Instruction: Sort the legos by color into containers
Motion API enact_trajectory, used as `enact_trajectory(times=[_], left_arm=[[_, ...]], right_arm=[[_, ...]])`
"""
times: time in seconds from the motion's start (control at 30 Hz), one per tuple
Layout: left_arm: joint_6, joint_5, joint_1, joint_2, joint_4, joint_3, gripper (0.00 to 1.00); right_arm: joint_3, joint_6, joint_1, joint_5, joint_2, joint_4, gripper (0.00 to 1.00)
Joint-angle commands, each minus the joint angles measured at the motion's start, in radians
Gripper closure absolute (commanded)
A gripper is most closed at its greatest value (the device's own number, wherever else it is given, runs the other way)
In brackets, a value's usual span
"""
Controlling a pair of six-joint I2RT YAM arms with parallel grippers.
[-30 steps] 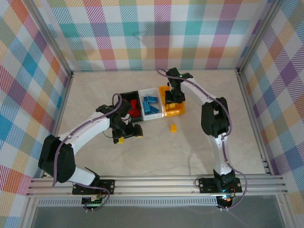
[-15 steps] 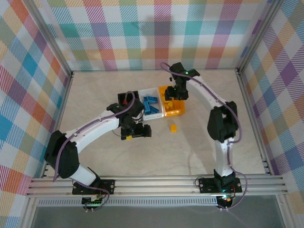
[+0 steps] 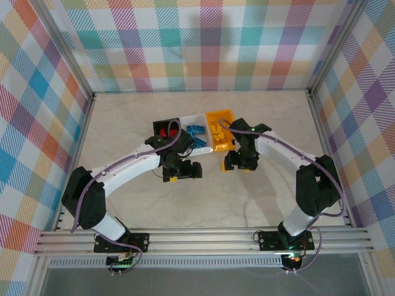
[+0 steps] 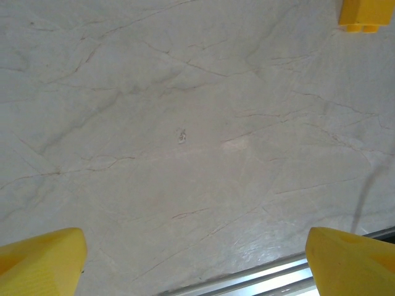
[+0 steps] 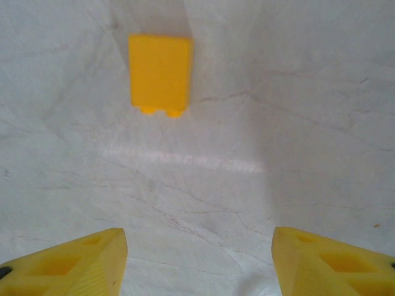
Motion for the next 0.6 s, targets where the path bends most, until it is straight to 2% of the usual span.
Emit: enact_trajectory(times=[0.0,0.57], left_arm=[[-0.028,-0.021,0.005,-0.066,-0.006,-0.022,0.08],[-0.083,-0.032,0.051,-0.218,-0.033,-0.162,0.08]], right_arm=[[0.011,0.022,0.017,-0.009,0.038,0.060,0.35],[0.221,-0.050,0.026,0.026,0.351,0.091,0.38]])
